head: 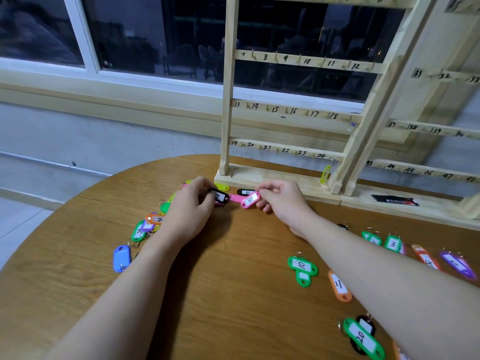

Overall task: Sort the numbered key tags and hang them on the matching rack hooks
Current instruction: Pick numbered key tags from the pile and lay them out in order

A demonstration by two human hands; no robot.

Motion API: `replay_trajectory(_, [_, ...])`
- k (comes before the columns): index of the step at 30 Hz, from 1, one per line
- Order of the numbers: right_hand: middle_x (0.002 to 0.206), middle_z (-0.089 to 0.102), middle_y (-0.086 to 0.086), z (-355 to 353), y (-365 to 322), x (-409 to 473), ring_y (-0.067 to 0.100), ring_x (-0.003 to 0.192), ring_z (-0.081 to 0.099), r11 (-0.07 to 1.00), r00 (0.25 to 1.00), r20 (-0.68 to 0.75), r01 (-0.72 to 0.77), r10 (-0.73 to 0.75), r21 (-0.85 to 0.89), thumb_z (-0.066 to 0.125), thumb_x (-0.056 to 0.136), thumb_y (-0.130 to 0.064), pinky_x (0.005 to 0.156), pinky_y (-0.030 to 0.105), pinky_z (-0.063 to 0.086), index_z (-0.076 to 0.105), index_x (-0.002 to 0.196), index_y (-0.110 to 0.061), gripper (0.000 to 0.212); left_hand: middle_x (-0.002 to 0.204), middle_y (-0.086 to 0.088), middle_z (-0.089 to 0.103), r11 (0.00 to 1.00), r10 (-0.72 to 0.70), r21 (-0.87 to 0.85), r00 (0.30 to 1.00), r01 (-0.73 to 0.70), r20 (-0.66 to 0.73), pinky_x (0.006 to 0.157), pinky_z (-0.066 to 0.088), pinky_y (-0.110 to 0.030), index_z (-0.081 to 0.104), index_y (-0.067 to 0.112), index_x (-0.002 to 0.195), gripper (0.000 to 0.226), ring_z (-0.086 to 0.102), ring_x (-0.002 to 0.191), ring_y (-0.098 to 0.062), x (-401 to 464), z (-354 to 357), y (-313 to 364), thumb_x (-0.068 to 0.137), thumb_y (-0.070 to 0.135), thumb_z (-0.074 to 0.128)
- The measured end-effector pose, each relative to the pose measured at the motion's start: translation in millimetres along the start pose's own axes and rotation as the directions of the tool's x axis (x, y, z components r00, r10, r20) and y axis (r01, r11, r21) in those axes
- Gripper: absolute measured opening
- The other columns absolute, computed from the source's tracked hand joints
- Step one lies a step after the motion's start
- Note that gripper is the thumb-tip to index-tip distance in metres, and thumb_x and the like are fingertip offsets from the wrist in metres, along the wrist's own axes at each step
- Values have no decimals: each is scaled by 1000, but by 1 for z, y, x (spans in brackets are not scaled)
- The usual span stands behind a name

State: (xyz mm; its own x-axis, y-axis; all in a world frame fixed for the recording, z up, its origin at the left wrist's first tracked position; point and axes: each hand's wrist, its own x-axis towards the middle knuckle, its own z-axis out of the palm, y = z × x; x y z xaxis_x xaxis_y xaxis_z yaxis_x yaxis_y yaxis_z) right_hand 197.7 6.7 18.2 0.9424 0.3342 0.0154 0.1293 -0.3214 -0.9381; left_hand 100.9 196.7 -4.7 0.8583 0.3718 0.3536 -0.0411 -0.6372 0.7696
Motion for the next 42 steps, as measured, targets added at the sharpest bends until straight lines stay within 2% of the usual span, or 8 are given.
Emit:
replay_trajectory(5, [98, 74, 11, -26, -10, -16, 10, 71, 69, 994, 994, 65, -88, 84, 69, 59, 100, -5, 57, 23, 53, 73, 94, -16, 19, 76, 10, 66, 989, 119, 95, 993, -116, -19, 63, 41, -18, 64, 21, 102, 12, 58, 70, -4, -6, -1, 14, 98, 12, 56])
replay_trajectory(10, [86, 75, 9, -82, -21, -60, 10, 66, 68, 980, 983, 120, -155, 140, 124, 59, 100, -4, 59, 24, 50, 72, 100, -7, 13, 87, 14, 70, 943, 277, 175, 959, -283, 58, 66, 41, -16, 63, 29, 100, 20, 58, 76, 5, -25, 0, 36, 96, 10, 58])
replay_trajectory(14, [87, 76, 8, -149, -21, -111, 13, 71, 69, 987, 981, 134, -148, 139, 67, 61, 99, -5, 61, 24, 51, 73, 100, -8, 12, 88, 9, 72, 970, 241, 12, 970, -242, 20, 67, 41, -15, 66, 25, 103, 19, 59, 75, -5, -57, 22, 73, 96, 8, 61])
replay_trajectory(24, [66, 70, 9, -260, -6, -258, 6, 55, 62, 979, 992, 32, -119, 126, -166, 62, 97, 0, 51, 17, 46, 73, 98, -2, 11, 89, 3, 68, 949, 297, -186, 919, -254, 259, 76, 51, -32, 64, 19, 103, 12, 62, 81, -15, -125, 70, 180, 94, 16, 70])
replay_trajectory(28, [67, 71, 8, -276, 10, -302, 11, 55, 57, 958, 992, 41, -106, 121, -268, 62, 97, -4, 54, 22, 44, 74, 95, -8, 13, 95, 2, 72, 936, 348, -199, 861, -292, 372, 76, 52, -24, 64, 17, 104, 13, 65, 82, -6, -147, 91, 209, 93, 14, 70])
replay_trajectory(34, [68, 70, 2, -282, 40, -331, 8, 62, 65, 894, 989, 53, -102, 139, -436, 63, 97, -6, 57, 18, 48, 75, 93, -11, 13, 87, 5, 71, 922, 387, -188, 771, -339, 506, 67, 44, -18, 56, 23, 108, 21, 62, 76, -8, -167, 122, 240, 93, 15, 69])
replay_trajectory(37, [71, 70, -4, -285, 53, -334, 11, 65, 69, 851, 993, 61, -57, 104, -522, 64, 97, -10, 63, 19, 50, 74, 89, -18, 15, 89, 5, 70, 927, 372, -177, 744, -332, 555, 76, 50, -27, 59, 21, 105, 16, 65, 85, -14, -172, 134, 249, 93, 16, 69])
replay_trajectory(42, [72, 65, -11, -282, 67, -334, 4, 71, 65, 772, 997, 65, 7, 44, -636, 63, 97, -17, 64, 16, 49, 70, 84, -34, 22, 91, 3, 68, 910, 395, -147, 702, -389, 592, 73, 47, -24, 59, 26, 102, 15, 62, 87, -14, -177, 148, 264, 95, 15, 67])
